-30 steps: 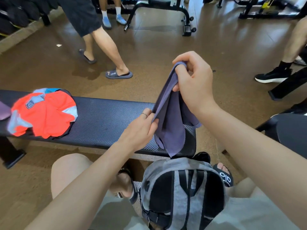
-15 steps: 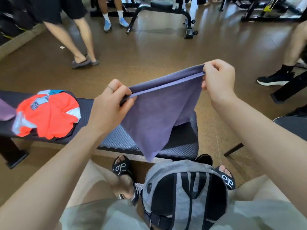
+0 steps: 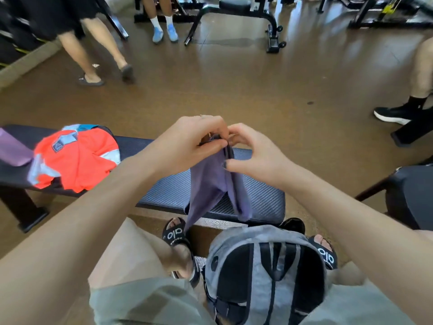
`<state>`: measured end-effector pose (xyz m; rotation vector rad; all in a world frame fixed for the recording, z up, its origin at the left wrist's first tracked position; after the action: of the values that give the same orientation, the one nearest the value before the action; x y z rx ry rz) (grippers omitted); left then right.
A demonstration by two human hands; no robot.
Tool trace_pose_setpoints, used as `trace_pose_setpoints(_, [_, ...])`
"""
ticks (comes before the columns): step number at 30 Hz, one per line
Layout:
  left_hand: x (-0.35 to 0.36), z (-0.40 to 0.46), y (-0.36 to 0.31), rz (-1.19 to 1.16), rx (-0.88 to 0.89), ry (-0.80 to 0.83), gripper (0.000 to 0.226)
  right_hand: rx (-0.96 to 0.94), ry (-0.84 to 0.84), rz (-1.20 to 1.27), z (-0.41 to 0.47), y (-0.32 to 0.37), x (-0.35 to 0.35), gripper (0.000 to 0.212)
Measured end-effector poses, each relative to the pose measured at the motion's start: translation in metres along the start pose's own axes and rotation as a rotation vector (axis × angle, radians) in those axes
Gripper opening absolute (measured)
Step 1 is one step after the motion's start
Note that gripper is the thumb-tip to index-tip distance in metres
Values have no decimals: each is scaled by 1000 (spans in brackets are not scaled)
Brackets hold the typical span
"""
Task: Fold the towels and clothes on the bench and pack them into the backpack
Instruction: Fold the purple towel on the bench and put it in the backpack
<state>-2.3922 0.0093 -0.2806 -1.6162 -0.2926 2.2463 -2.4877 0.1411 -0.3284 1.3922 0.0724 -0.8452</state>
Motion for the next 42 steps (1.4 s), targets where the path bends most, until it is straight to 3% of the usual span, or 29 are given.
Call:
trace_pose_setpoints(4, [-1,-8,3,-107,-130,-23,21,34,-6,138,-2,-6,-2,14])
trace_pose_setpoints(9, [13,-24,19,-400,-292,-58,18,142,-45,167,-5,-9,-15,14])
trace_pose_setpoints(13, [22,-28,14,-513,-324,-78,17,162,-60,145,-7,-9,-11,21])
trace_pose_setpoints(18, [30,-29,-2,-248,-137,-13,38,126,-78,192,-7,-4,-10,27])
trace_pose_setpoints(22, [31,-28,-3,-61,-94,-10,26,100,-73,181,-6,-4,-11,27])
trace_pose_setpoints(25, [28,-25,-3,-80,-107,-20,29,88,-65,188,-5,-2,-13,28])
trace_pose_setpoints(31, [29,-22,0,12,-46,125,20,85,-92,141,-6,-3,-17,29])
trace_pose_setpoints(34, [26,-22,1,58,-53,78,25,85,-96,155,-6,-3,-18,27])
trace_pose_setpoints(42, [15,-25,-5,-314,-227,-185,17,128,-96,98,-9,-8,-22,25])
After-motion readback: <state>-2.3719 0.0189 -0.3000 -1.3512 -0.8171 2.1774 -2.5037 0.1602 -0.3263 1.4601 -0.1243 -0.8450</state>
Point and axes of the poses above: each hand's wrist, its own z-axis towards the middle knuckle, its own x-axis out of the palm, y = z × x, the point moved 4 cm from there along z, towards the middle knuckle, and after that the axes turned 3 degrees about -x, right-handed, at the moved point
